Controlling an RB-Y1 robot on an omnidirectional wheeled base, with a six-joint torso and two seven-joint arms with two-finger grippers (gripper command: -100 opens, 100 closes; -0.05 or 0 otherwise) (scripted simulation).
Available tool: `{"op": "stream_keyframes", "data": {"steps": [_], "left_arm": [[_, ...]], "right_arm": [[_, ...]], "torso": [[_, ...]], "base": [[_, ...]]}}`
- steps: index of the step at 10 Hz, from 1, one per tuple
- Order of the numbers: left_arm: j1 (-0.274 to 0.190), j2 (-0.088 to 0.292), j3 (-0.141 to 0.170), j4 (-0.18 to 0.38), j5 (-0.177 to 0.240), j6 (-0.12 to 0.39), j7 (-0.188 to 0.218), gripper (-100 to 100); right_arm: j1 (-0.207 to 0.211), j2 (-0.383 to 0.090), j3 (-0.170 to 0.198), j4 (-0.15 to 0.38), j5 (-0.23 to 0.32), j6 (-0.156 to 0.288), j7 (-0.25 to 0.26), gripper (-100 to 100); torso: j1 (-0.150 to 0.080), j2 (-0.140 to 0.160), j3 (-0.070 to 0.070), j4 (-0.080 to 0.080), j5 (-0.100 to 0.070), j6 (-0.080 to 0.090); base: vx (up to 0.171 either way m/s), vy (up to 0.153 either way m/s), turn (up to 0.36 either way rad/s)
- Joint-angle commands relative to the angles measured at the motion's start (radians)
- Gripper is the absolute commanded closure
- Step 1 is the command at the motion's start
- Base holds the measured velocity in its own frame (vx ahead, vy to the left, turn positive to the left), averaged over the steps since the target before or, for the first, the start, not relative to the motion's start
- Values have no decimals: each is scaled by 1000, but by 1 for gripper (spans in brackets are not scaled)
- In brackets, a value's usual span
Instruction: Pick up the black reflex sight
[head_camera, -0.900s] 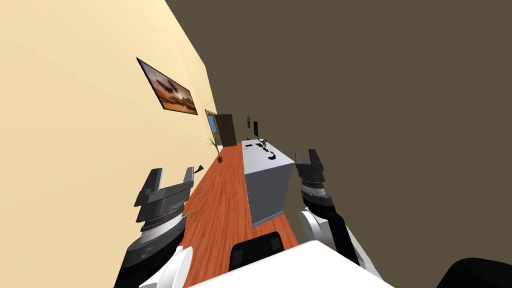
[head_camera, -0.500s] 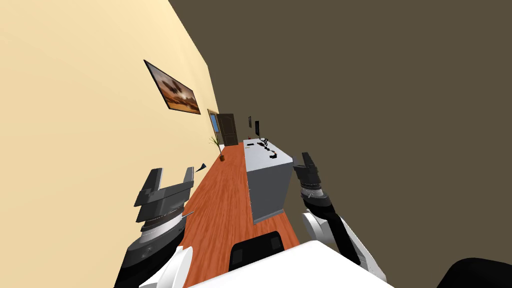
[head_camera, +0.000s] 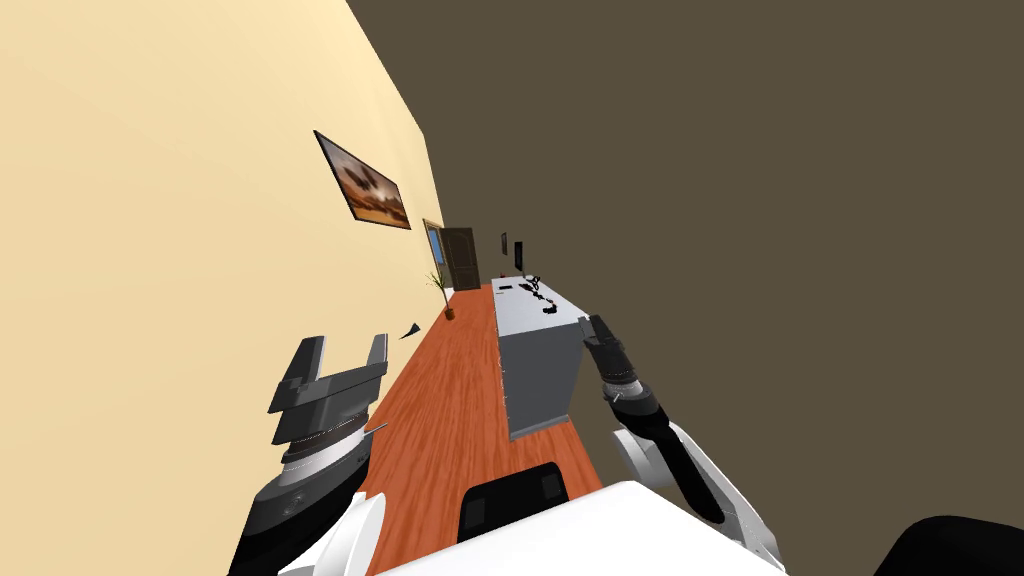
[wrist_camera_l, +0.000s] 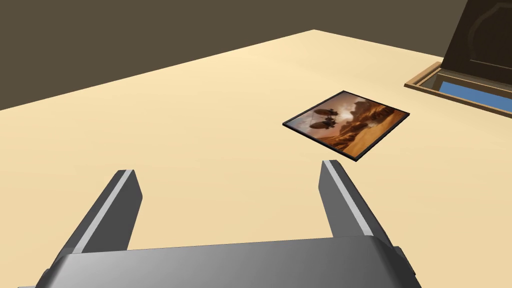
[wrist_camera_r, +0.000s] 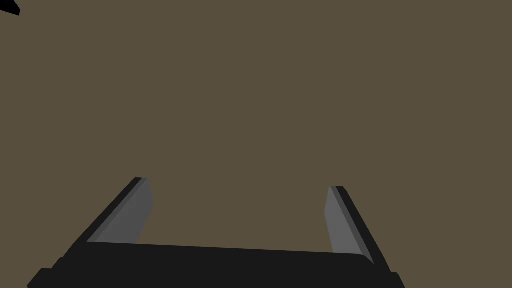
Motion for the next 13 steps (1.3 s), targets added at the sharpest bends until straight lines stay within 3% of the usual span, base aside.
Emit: {"op": "stream_keyframes", "data": {"steps": [1,4,5,6,7,8,9,10,13], "left_arm": [[0,0,0,0,0,0,0,0],[0,0,0,0,0,0,0,0],[0,0,0,0,0,0,0,0],[0,0,0,0,0,0,0,0],[0,0,0,0,0,0,0,0],[0,0,0,0,0,0,0,0],[0,0,0,0,0,0,0,0],[0,0,0,0,0,0,0,0],[0,0,0,0,0,0,0,0]], "right_arm": [[-9,-50,-15,46,16,-21,9,-100],[-13,-120,-27,89,33,-43,19,-100],[-18,-158,-40,134,51,-66,29,-100],[-18,-177,-40,134,51,-66,29,-100],[-22,-214,-53,179,70,-88,39,-100],[-22,-235,-53,182,70,-88,39,-100],[-27,-270,-67,229,90,-111,49,-100],[-27,-295,-67,231,90,-111,49,-100],[-35,-386,-95,318,134,-156,68,-100]], "torso": [[0,0,0,0,0,0],[0,0,0,0,0,0],[0,0,0,0,0,0],[1,0,0,0,0,0],[0,0,0,0,0,0],[0,0,0,0,0,0],[0,0,0,0,0,0],[1,0,0,0,0,0],[0,-1,-1,0,0,0]], "base": [[-58,29,90],[-57,32,68],[-57,48,95],[-51,36,50],[-65,30,119],[-55,25,59],[-56,49,145],[-42,39,47],[-44,37,101]]}}
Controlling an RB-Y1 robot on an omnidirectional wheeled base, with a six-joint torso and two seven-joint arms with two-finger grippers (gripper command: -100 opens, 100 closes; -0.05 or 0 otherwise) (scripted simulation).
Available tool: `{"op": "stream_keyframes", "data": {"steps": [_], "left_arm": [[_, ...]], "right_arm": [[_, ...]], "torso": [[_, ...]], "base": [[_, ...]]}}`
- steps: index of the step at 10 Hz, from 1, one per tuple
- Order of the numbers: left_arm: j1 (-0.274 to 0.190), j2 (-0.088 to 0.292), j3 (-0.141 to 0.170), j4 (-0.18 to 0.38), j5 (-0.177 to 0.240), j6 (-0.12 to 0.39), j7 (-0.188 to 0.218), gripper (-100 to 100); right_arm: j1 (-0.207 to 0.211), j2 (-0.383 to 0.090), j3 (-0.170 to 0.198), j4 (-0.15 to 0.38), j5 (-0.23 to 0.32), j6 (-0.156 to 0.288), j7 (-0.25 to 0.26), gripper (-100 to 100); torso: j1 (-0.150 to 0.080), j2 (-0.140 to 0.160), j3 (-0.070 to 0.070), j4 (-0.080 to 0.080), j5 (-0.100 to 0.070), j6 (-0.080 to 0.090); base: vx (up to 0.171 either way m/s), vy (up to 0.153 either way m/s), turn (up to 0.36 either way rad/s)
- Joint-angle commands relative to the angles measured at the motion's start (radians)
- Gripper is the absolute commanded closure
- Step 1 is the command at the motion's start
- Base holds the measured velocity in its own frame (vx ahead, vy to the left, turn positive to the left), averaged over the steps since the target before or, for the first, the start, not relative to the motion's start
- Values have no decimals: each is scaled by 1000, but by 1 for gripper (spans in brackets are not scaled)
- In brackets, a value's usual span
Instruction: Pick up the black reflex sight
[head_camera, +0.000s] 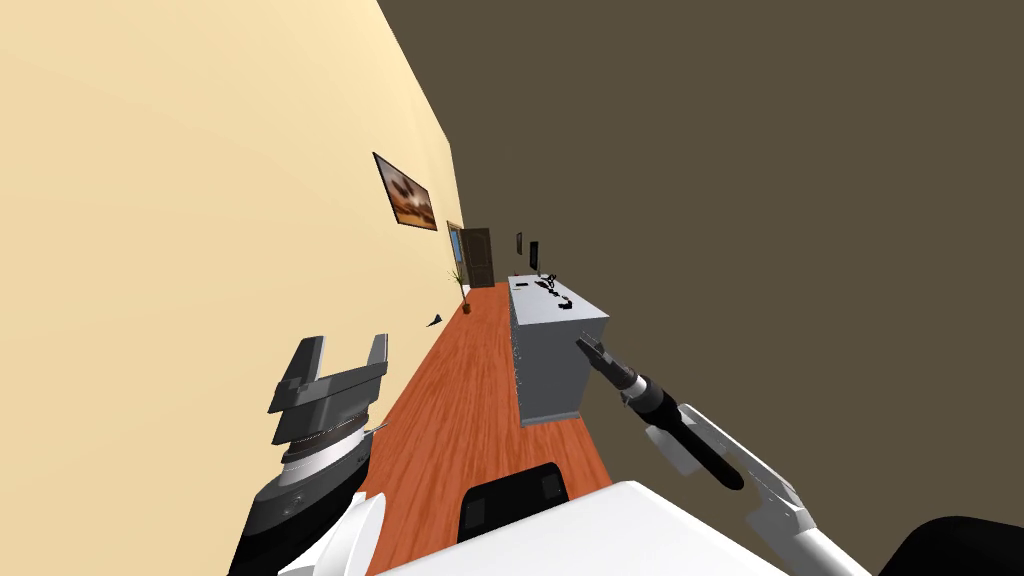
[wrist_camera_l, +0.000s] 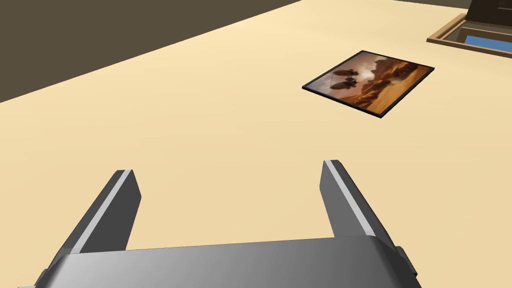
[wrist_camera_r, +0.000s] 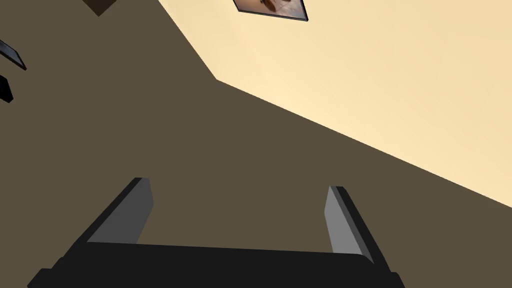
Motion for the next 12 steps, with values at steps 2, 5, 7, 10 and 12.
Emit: {"op": "stream_keyframes", "data": {"steps": [2,5,7,10,12], "left_arm": [[0,0,0,0,0,0,0,0],[0,0,0,0,0,0,0,0],[0,0,0,0,0,0,0,0],[0,0,0,0,0,0,0,0],[0,0,0,0,0,0,0,0]], "right_arm": [[3,-79,-23,78,33,-43,14,-100],[0,-158,-37,136,57,-63,22,-100],[-2,-217,-51,181,81,-83,29,-100],[-4,-311,-64,240,105,-101,35,-100],[-4,-362,-76,285,130,-118,40,-100]], "torso": [[-1,0,0,0,0,1],[-2,-2,-1,0,0,1],[-1,-1,-1,0,0,1],[-1,-2,-1,0,0,0],[-1,-3,-1,-1,0,1]], "base": [[-31,37,91],[-15,23,63],[-22,31,112],[-9,30,88],[4,21,57]]}}
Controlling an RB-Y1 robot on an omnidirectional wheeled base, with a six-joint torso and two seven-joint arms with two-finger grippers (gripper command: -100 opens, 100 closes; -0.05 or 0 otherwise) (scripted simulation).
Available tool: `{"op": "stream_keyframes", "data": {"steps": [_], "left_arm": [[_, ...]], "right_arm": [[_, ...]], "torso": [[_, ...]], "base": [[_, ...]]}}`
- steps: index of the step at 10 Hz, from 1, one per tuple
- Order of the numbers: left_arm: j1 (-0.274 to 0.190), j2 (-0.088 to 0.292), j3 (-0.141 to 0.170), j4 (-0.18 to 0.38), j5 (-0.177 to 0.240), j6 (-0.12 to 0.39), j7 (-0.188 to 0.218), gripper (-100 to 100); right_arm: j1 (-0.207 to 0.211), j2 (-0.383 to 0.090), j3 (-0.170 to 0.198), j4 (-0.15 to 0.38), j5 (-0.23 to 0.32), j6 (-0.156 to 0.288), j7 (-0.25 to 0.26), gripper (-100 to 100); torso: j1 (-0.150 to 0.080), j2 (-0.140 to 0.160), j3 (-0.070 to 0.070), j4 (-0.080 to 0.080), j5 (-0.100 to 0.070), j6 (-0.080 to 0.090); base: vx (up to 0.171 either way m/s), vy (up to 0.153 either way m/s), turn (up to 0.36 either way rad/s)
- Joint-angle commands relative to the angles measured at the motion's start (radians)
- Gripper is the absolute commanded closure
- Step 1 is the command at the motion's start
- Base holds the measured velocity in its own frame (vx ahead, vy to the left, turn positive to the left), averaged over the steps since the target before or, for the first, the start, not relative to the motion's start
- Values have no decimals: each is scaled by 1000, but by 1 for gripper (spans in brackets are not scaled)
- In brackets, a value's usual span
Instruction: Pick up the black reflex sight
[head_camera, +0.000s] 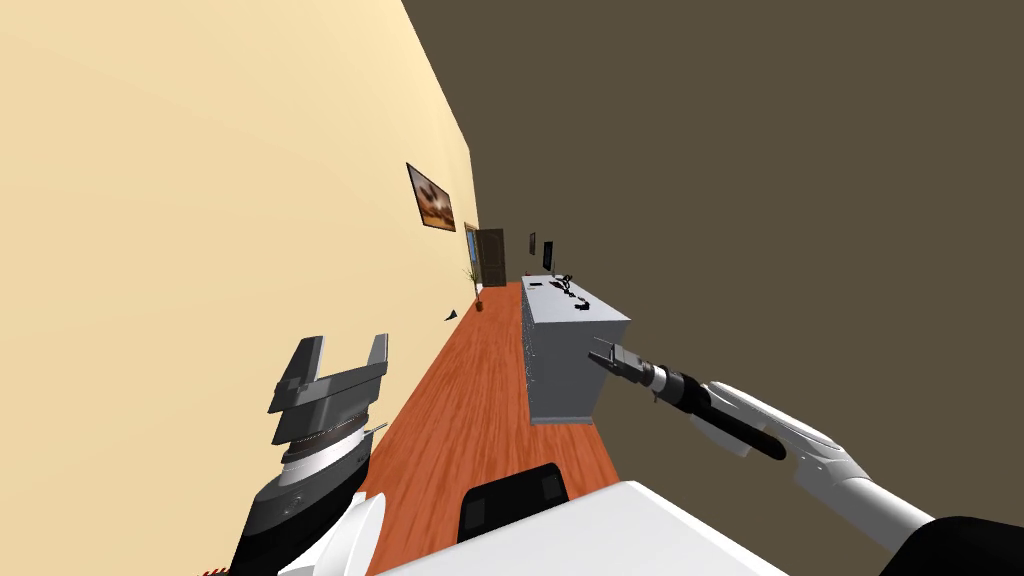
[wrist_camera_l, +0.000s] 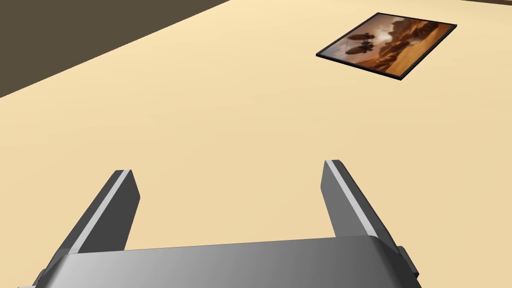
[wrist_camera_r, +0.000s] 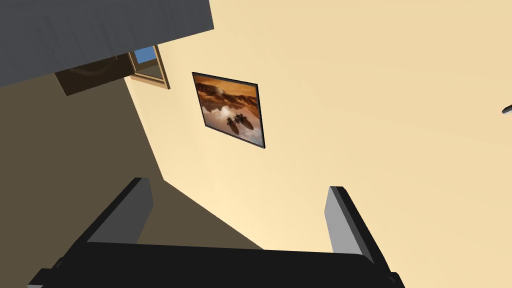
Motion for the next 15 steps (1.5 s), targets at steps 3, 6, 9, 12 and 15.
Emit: {"op": "stream_keyframes", "data": {"steps": [3,6,9,12,15], "left_arm": [[0,0,0,0,0,0,0,0],[0,0,0,0,0,0,0,0],[0,0,0,0,0,0,0,0],[0,0,0,0,0,0,0,0],[0,0,0,0,0,0,0,0]], "right_arm": [[4,-110,-21,74,36,-29,7,-100],[5,-193,-32,120,61,-44,10,-100],[10,-291,-50,205,111,-68,14,-100],[15,-374,-58,244,137,-79,14,-100],[21,-466,-63,281,162,-87,13,-100]], "torso": [[0,0,0,0,0,0],[-1,0,0,0,0,0],[0,-1,-1,0,0,1],[-1,-1,0,0,0,1],[-1,-2,-1,0,0,0]], "base": [[4,24,94],[9,12,66],[25,17,109],[20,7,49],[32,6,91]]}}
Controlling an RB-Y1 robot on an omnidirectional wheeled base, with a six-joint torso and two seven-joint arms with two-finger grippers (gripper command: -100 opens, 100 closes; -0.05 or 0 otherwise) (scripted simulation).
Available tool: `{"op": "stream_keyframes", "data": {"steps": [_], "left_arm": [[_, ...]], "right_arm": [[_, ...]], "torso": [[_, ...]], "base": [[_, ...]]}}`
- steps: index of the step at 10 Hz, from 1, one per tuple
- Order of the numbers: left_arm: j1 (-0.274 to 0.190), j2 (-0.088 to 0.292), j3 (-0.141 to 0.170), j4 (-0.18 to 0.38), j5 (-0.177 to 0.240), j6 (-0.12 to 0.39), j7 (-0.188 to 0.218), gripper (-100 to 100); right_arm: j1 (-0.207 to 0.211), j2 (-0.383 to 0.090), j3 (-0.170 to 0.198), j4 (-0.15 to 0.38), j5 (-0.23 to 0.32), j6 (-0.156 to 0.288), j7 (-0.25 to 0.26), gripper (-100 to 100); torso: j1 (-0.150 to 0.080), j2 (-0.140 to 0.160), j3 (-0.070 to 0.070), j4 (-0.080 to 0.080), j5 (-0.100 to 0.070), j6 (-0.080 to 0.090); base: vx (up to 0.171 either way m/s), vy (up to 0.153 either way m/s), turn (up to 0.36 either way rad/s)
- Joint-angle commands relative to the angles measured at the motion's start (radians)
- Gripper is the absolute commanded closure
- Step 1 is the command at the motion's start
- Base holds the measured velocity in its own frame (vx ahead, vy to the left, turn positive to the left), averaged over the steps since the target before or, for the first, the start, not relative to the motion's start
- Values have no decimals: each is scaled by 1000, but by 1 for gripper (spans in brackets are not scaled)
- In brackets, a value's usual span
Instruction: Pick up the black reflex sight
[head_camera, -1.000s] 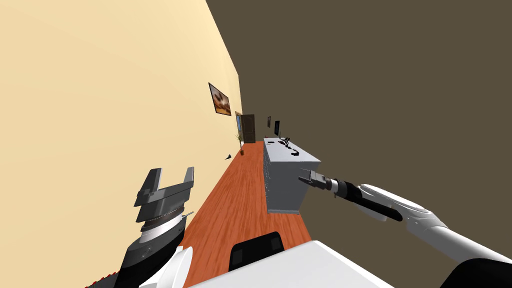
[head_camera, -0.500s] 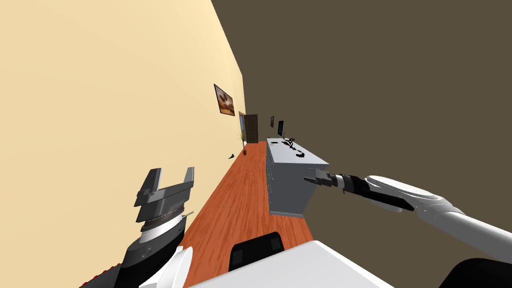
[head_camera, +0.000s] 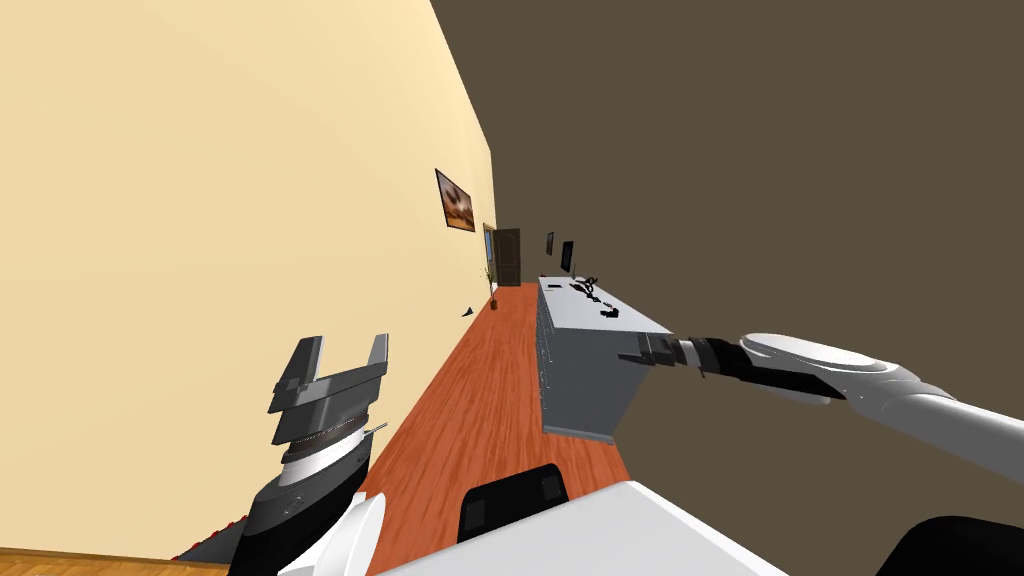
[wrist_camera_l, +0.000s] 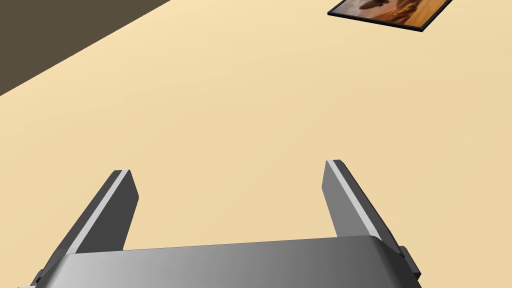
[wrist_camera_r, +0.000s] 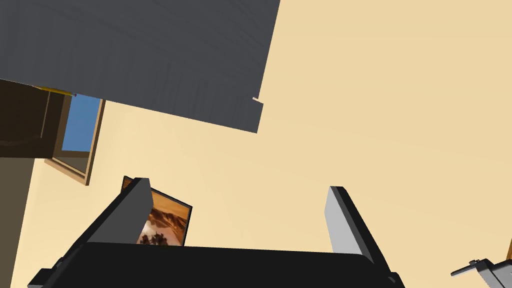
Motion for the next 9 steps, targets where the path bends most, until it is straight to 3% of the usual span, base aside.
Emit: {"op": "stream_keyframes", "data": {"steps": [1,3,6,9], "left_arm": [[0,0,0,0,0,0,0,0],[0,0,0,0,0,0,0,0],[0,0,0,0,0,0,0,0],[0,0,0,0,0,0,0,0]], "right_arm": [[0,-50,2,39,30,-5,-4,-100],[0,-91,2,39,30,-5,-4,-100],[20,-187,-2,98,78,-16,-10,-100],[31,-275,-2,123,102,-19,-15,-100]], "torso": [[0,0,0,0,0,0],[0,-1,0,0,0,0],[-1,0,0,0,0,0],[-1,-2,-1,0,0,0]], "base": [[52,2,105],[32,-4,23],[41,-10,89],[53,-11,64]]}}
